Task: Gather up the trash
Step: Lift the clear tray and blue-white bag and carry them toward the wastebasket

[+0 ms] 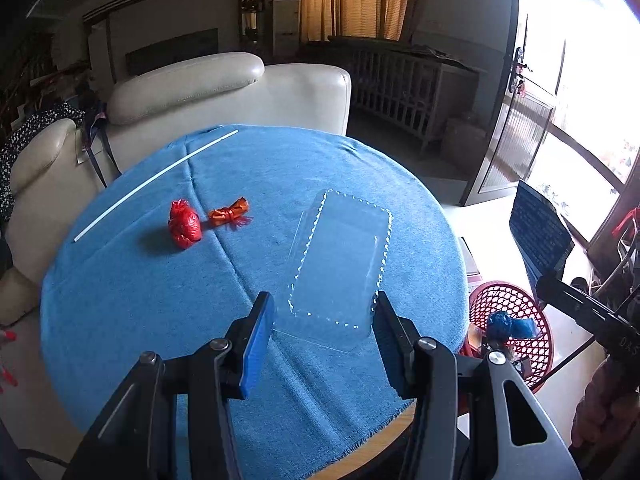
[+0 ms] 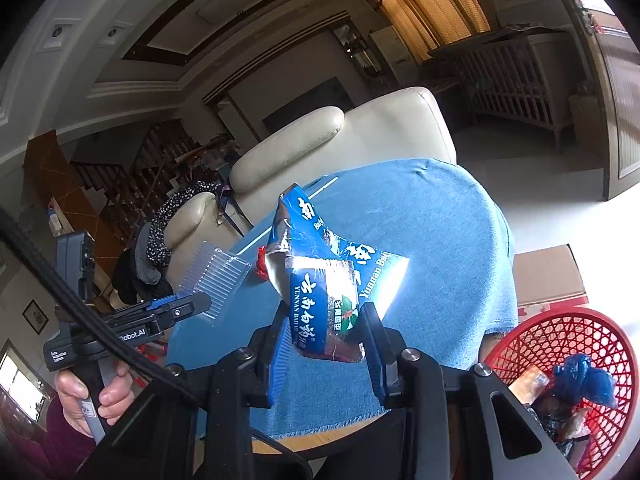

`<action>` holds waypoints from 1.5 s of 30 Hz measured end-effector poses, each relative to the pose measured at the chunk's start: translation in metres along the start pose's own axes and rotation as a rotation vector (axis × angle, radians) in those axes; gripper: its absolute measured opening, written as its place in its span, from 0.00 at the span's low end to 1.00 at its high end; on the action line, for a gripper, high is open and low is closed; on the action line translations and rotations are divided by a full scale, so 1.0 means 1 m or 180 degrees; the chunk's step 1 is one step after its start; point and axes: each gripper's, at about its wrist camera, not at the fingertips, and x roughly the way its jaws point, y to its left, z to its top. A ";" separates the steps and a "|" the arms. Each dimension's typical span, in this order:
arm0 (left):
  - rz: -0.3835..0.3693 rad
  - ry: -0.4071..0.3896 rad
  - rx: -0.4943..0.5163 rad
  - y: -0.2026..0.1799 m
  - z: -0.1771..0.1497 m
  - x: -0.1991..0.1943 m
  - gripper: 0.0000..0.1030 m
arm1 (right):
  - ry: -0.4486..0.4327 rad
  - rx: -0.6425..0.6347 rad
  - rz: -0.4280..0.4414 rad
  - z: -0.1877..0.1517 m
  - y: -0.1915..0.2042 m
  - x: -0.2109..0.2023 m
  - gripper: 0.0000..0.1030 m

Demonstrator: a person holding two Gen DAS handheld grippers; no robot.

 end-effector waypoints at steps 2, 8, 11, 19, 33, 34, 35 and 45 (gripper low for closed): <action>0.0002 -0.0013 0.0024 -0.002 0.001 -0.001 0.50 | -0.0006 0.0007 0.0009 0.000 0.000 -0.002 0.35; -0.0024 -0.0025 0.0086 -0.011 0.001 -0.003 0.50 | -0.0047 0.0015 0.0008 -0.001 0.000 -0.008 0.35; -0.0038 -0.0029 0.0124 -0.017 0.002 -0.004 0.50 | -0.0066 0.0033 0.0011 -0.001 -0.002 -0.011 0.35; -0.0072 -0.0021 0.0217 -0.031 0.003 -0.003 0.50 | -0.0119 0.0086 -0.0004 -0.003 -0.007 -0.021 0.35; -0.0138 -0.0024 0.0420 -0.059 0.006 -0.001 0.50 | -0.0187 0.0163 -0.0047 -0.005 -0.017 -0.033 0.35; -0.0148 -0.0026 0.0436 -0.061 0.006 -0.001 0.50 | -0.0193 0.0165 -0.0054 -0.005 -0.017 -0.034 0.35; -0.0155 -0.0027 0.0449 -0.063 0.007 -0.001 0.50 | -0.0197 0.0170 -0.0055 -0.005 -0.017 -0.034 0.35; -0.0218 -0.0022 0.0591 -0.085 0.009 0.000 0.50 | -0.0247 0.0232 -0.0099 -0.006 -0.022 -0.044 0.35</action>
